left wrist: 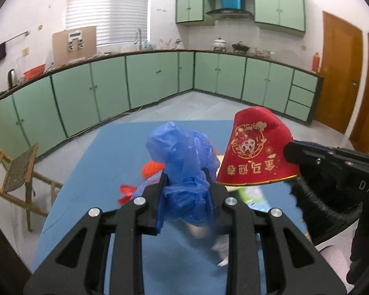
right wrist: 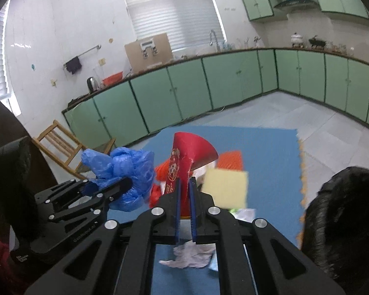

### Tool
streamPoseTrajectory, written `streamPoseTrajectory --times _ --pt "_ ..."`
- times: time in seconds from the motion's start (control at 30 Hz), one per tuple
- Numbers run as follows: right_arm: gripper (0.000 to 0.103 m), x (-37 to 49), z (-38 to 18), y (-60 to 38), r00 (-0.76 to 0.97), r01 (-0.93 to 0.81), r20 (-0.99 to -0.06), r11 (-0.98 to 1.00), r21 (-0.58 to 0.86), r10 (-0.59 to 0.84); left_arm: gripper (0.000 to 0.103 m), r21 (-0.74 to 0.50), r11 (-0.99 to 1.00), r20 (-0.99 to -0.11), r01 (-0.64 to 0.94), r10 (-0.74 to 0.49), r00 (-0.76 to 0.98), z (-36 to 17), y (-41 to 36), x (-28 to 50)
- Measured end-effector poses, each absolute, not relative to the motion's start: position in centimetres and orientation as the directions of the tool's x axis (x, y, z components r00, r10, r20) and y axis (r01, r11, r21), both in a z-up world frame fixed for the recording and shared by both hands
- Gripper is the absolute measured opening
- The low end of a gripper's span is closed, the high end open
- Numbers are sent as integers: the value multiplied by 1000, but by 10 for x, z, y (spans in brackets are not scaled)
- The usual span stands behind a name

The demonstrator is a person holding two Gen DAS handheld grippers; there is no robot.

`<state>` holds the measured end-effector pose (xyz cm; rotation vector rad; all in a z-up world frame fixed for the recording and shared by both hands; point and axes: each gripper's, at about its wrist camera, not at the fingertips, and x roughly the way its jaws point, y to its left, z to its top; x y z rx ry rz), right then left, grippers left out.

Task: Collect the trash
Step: 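Carry both items over the bin and open both tools to drop them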

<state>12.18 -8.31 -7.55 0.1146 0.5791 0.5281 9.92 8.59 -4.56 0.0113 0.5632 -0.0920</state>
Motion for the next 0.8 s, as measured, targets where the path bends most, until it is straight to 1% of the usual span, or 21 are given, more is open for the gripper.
streamPoseTrajectory --times 0.13,0.33,0.5,0.63,0.8 --pt "6 115 -59 -114 760 -393 -465 890 229 455 25 -37 988 -517 148 -146 844 -38 60 110" --pt "6 103 -47 -182 831 -264 -447 942 209 332 25 -46 962 -491 269 -256 833 -33 0 125" --pt "6 95 -52 -245 865 -126 -459 974 190 201 25 -54 930 -484 363 -343 805 -41 -59 137" --pt "6 95 -64 -286 866 -33 -487 986 163 110 25 -68 906 -488 418 -396 778 -52 -102 149" --pt "6 96 -87 -329 850 55 -525 984 169 43 25 -94 869 -511 485 -461 726 -74 -156 166"
